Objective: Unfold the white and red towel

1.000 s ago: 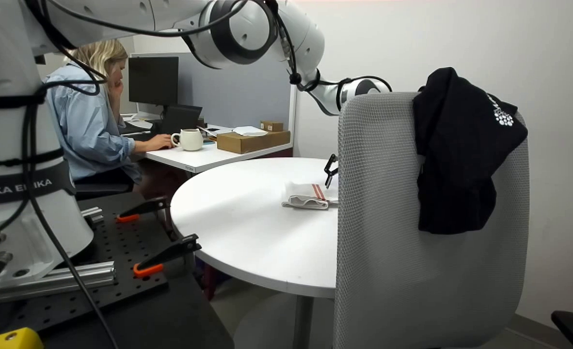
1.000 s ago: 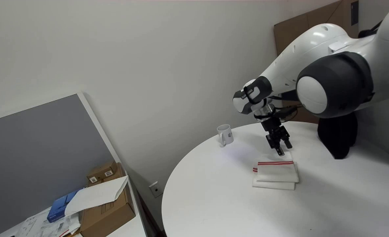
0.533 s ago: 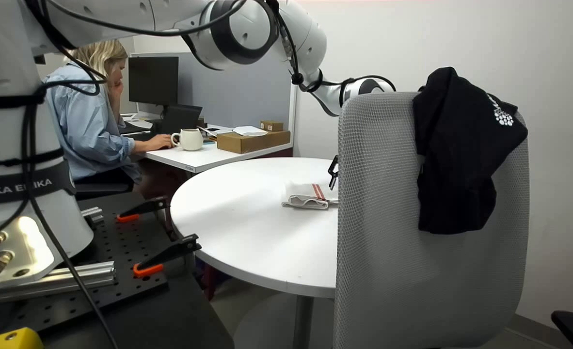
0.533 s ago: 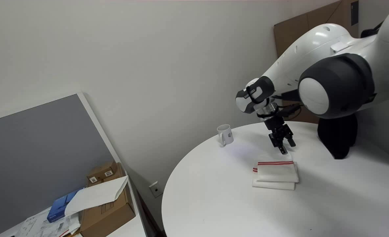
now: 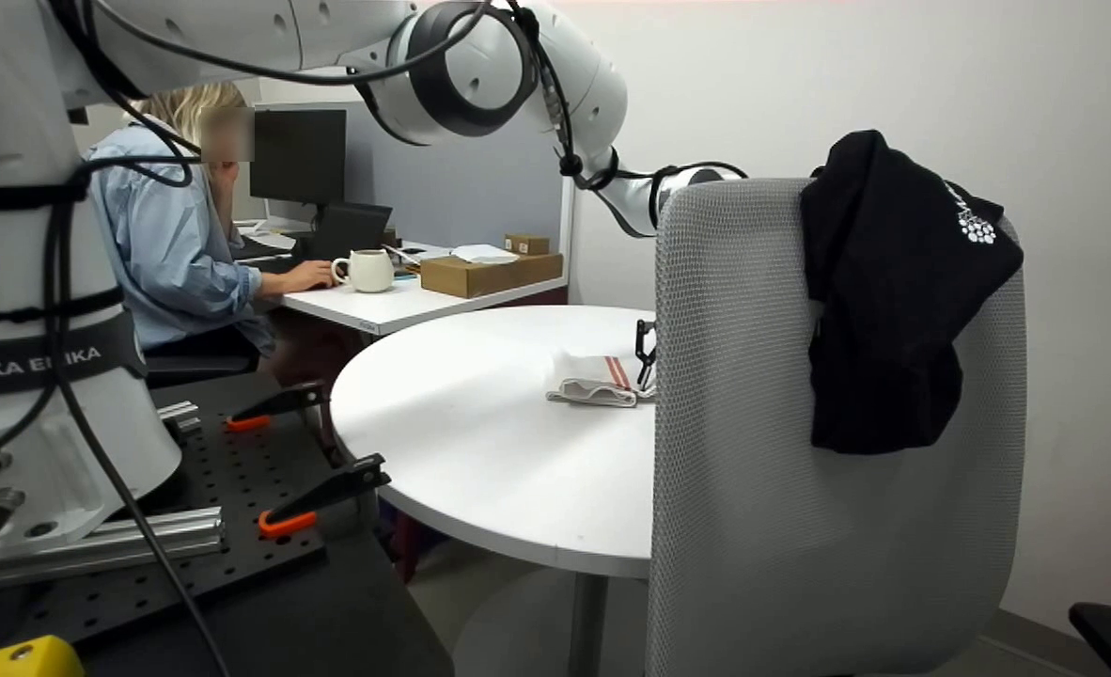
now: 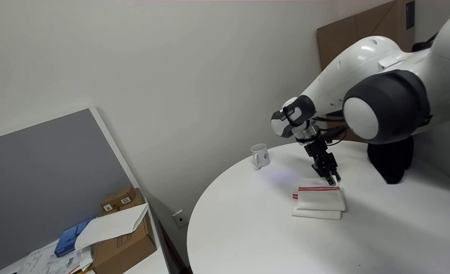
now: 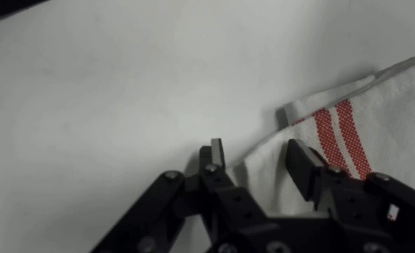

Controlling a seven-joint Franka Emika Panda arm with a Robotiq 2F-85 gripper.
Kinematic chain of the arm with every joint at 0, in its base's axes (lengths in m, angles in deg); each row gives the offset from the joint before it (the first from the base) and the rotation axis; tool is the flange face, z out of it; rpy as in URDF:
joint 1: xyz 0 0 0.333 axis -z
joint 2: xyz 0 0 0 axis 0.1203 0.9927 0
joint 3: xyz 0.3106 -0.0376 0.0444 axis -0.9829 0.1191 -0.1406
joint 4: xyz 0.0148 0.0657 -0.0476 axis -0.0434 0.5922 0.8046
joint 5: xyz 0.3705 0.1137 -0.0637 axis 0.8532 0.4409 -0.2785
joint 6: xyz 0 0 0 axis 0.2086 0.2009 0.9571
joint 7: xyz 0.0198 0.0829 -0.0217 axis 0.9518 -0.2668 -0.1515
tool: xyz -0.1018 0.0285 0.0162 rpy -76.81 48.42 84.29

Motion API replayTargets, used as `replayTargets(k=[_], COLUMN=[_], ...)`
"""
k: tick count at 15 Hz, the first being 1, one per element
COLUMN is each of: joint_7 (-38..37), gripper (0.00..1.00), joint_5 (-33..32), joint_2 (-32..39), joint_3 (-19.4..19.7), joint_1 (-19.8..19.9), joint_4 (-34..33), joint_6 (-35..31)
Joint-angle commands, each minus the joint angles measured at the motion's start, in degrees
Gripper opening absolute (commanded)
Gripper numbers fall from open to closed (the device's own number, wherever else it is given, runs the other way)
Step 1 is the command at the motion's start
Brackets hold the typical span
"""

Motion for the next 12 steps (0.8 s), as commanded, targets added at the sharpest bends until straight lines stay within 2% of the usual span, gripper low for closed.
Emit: replayTargets(k=[1,4,12], joint_7=[-0.33,-0.48,-1.55], gripper=[0.19,0.00,0.02], joint_5=[-0.20,-0.26,0.10], joint_2=[0.95,0.10,-4.94], joint_3=[0.09,0.14,0.06], joint_1=[-0.72,-1.35,-3.61], joint_4=[-2.32,-2.12,-2.65], joint_6=[1.36,1.59,3.71])
